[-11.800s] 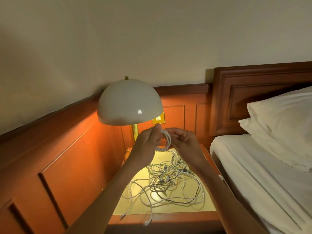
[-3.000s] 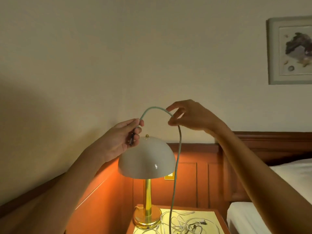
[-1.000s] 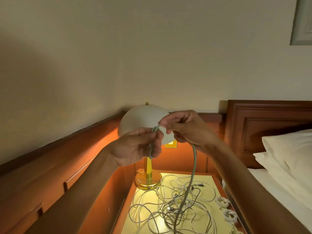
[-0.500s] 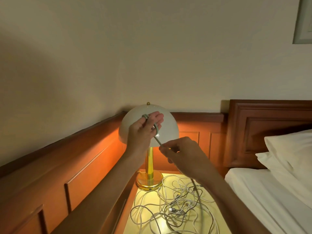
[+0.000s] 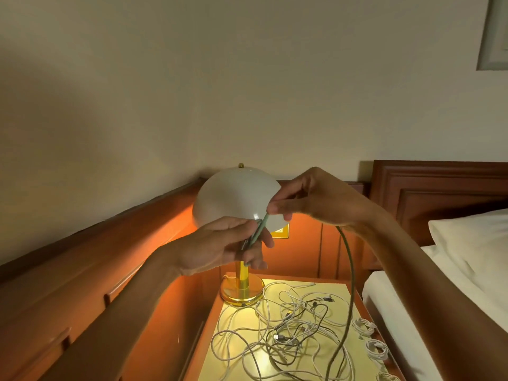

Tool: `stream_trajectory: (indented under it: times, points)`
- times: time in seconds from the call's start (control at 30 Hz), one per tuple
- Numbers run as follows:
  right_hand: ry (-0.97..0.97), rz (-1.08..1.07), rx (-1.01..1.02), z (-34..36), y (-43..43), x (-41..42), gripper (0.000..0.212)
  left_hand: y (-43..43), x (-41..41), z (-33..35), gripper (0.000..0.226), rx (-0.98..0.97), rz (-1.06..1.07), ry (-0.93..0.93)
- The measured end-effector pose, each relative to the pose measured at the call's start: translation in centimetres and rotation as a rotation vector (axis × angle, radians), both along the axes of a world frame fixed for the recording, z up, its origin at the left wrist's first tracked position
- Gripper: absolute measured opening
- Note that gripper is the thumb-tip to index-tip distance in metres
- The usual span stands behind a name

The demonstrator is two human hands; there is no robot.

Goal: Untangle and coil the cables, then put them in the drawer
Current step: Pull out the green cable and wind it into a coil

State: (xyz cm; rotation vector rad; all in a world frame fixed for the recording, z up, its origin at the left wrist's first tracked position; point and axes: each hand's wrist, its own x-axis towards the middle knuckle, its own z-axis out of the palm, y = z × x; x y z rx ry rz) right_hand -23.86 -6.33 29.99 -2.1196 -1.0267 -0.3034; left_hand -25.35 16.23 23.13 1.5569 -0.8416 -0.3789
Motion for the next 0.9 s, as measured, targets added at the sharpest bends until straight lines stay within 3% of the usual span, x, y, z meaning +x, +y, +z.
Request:
stream_trajectory:
  times: [0.07, 0.13, 0.23, 0.33, 0.43, 0.53, 0.67, 0.77, 0.8, 0.83, 0.9]
  points:
    - [0.098, 0.077, 0.161, -1.3, 0.2, 0.2, 0.022, 0.2, -0.7, 0.5, 0.029, -0.077, -0.059, 0.090]
    - [0.249, 0.079, 0.395, -3.6, 1.3, 0.2, 0.020, -0.3, -1.3, 0.9, 0.020, -0.349, -0.044, 0.219]
    - [0.387, -0.032, 0.654, -7.8, 4.1, -0.2, 0.033, -2.4, -1.1, 0.9, 0.021, -0.721, 0.183, 0.324]
    - [0.312, -0.231, 0.667, -10.2, 6.0, -1.0, 0.045, -4.1, -0.3, 0.5, 0.021, -0.938, 0.272, 0.409]
    - [0.267, -0.289, 0.580, -11.0, 6.2, -1.8, 0.034, -4.3, 0.6, 0.3, 0.020, -1.018, 0.367, 0.358]
    - [0.228, -0.301, 0.414, -10.9, 5.9, -2.3, 0.027, -4.3, 1.7, -0.3, 0.020, -0.898, 0.543, 0.105]
    - [0.053, -0.349, 0.125, -9.4, 4.6, -2.5, 0.030, -4.2, 2.6, -1.8, 0.025, -0.413, 0.851, -0.391]
    - [0.022, -0.343, -0.050, -8.4, 4.2, -2.4, 0.025, -3.9, 3.0, -2.7, 0.027, -0.168, 0.866, -0.551]
    - [0.011, -0.335, -0.091, -8.2, 4.1, -2.4, 0.024, -3.9, 2.8, -2.7, 0.027, -0.181, 0.848, -0.519]
    - [0.006, -0.336, -0.114, -8.2, 4.1, -2.2, 0.024, -4.0, 2.4, -2.3, 0.026, -0.321, 0.792, -0.357]
    - [0.019, -0.374, -0.108, -8.3, 4.0, -2.0, 0.022, -3.7, 2.1, -0.8, 0.023, -0.780, 0.569, 0.156]
